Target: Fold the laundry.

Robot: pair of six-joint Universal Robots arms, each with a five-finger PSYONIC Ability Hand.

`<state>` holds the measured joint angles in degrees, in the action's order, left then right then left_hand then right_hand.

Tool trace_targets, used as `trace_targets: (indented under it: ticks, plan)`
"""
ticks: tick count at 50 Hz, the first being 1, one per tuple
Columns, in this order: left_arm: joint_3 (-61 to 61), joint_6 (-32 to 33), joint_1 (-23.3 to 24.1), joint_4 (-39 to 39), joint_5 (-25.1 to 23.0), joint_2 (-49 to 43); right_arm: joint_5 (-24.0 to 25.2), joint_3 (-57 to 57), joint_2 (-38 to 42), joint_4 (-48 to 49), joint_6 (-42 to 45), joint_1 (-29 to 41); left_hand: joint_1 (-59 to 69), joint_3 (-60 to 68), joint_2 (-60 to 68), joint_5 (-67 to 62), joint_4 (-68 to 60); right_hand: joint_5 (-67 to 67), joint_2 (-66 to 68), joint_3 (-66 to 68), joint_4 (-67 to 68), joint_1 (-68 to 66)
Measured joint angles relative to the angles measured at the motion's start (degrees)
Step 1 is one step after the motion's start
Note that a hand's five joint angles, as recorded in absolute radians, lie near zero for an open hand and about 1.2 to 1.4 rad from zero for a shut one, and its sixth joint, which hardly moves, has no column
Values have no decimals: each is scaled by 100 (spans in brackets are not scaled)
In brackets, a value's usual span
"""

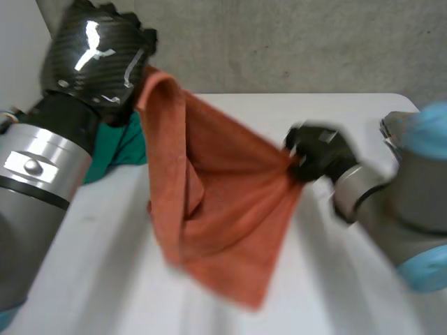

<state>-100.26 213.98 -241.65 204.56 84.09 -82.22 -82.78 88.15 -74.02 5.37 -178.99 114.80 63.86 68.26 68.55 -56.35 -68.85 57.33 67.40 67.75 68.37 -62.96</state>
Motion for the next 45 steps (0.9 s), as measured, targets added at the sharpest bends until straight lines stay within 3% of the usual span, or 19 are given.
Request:
trace_targets:
  ticks: [6,12,16,23,29,35,40,45]
  plan:
    - [-117,9,-273,-261,-129,30,629,-227,-1063,-519,1696,-596,0,7,4,-58,0,33,0,0,12,0]
    - [-350,43,-298,-743,-489,-645,918,-531,-1385,-1402,2331,-681,1,7,4,-76,0,43,0,0,15,0]
    - [-372,96,-257,-872,-669,-1547,952,-632,-1045,-1858,2624,-640,1,7,4,-76,0,46,0,0,16,0]
    - [683,617,-239,-397,-692,-2854,691,-1271,399,-1858,3148,-577,13,8,5,-76,-1,58,0,0,16,0]
    - [2840,1097,-205,256,-652,-3383,-2,-2825,1317,-954,2943,-467,18,10,5,-76,-3,58,0,35,22,0]
    - [4358,974,-207,1160,-644,-3449,-513,-3550,1119,1062,2562,-440,22,10,5,-77,-4,72,0,35,22,0]
    - [4195,695,-195,1562,-677,-3154,-443,-3178,532,1861,2506,-433,24,10,5,-77,-4,87,0,35,22,0]
    - [3229,566,-175,1587,-732,-2681,-164,-2424,111,1765,2519,-419,24,10,6,-77,-4,93,0,35,22,0]
